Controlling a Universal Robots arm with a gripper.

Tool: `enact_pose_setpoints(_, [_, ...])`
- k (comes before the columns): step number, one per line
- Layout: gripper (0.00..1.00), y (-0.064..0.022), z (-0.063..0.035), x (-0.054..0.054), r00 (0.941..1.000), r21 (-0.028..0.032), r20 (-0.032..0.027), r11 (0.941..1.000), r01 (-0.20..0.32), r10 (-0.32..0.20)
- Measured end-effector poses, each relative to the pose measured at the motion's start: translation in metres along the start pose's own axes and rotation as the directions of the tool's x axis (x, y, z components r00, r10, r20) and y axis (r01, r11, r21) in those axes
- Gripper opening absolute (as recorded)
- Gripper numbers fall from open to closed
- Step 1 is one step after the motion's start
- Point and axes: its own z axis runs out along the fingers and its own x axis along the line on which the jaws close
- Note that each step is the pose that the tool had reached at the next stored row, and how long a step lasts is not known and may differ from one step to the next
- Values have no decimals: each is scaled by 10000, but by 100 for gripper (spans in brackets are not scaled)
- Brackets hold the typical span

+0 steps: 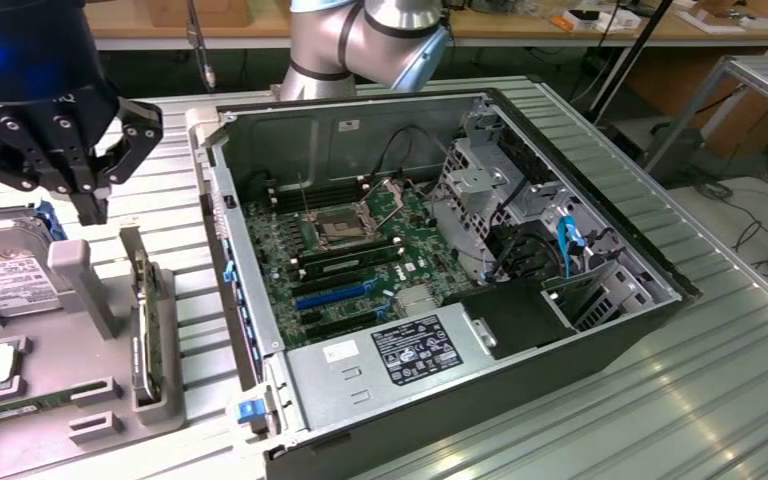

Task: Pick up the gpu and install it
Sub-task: 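Reach for the gpu, then pick up the gpu and move the gpu toward the slot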

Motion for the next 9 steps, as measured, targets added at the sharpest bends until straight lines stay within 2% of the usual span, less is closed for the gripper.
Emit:
enact_pose_setpoints(2, [11, -7, -1, 39, 10000, 0, 0, 10000, 0, 0])
enact_pose_setpoints(9, [11, -8, -1, 42, 10000, 0, 0, 10000, 0, 0])
